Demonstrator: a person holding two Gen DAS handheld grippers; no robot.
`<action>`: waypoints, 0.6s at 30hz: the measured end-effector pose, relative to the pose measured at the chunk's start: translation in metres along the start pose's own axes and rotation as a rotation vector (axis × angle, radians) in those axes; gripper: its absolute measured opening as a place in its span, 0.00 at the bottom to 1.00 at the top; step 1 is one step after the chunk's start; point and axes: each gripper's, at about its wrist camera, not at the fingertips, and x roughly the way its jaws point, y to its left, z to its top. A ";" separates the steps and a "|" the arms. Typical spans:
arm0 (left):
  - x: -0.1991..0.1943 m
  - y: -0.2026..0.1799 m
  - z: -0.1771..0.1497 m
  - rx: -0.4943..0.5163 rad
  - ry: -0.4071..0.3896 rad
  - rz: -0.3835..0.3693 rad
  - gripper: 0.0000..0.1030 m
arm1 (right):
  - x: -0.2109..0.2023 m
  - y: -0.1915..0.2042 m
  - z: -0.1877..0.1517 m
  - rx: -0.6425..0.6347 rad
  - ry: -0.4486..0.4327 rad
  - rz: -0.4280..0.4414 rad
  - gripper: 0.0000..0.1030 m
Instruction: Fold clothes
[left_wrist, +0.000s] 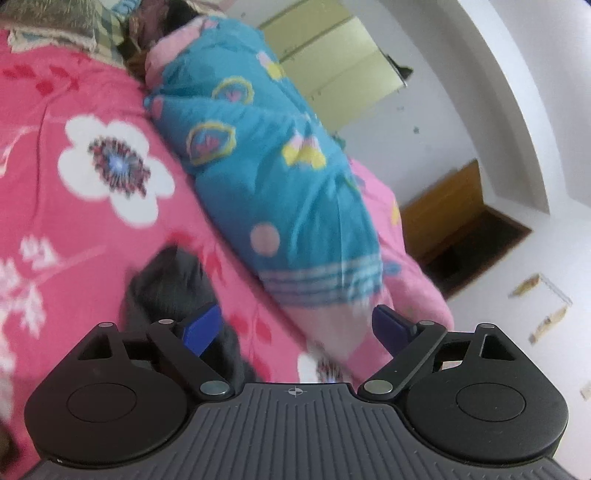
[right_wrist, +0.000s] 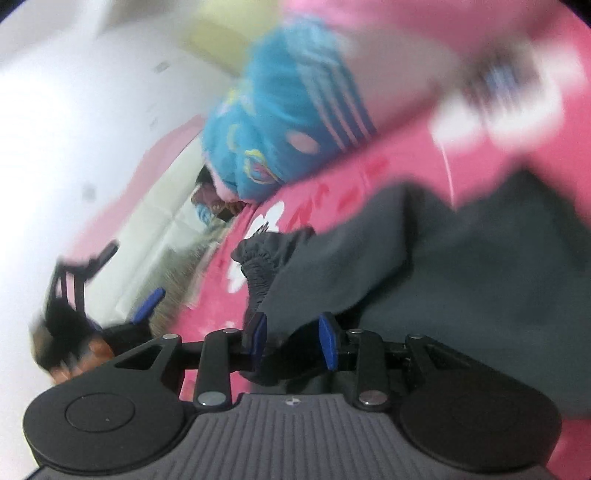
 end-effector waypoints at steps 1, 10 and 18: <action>-0.002 0.003 -0.011 0.001 0.011 -0.002 0.87 | -0.007 0.013 -0.002 -0.117 -0.009 -0.031 0.33; -0.024 0.042 -0.089 0.022 0.068 -0.132 0.81 | 0.013 0.097 -0.059 -1.154 0.044 -0.264 0.32; -0.024 0.065 -0.109 0.036 0.144 -0.239 0.62 | 0.067 0.123 -0.111 -1.809 0.193 -0.341 0.32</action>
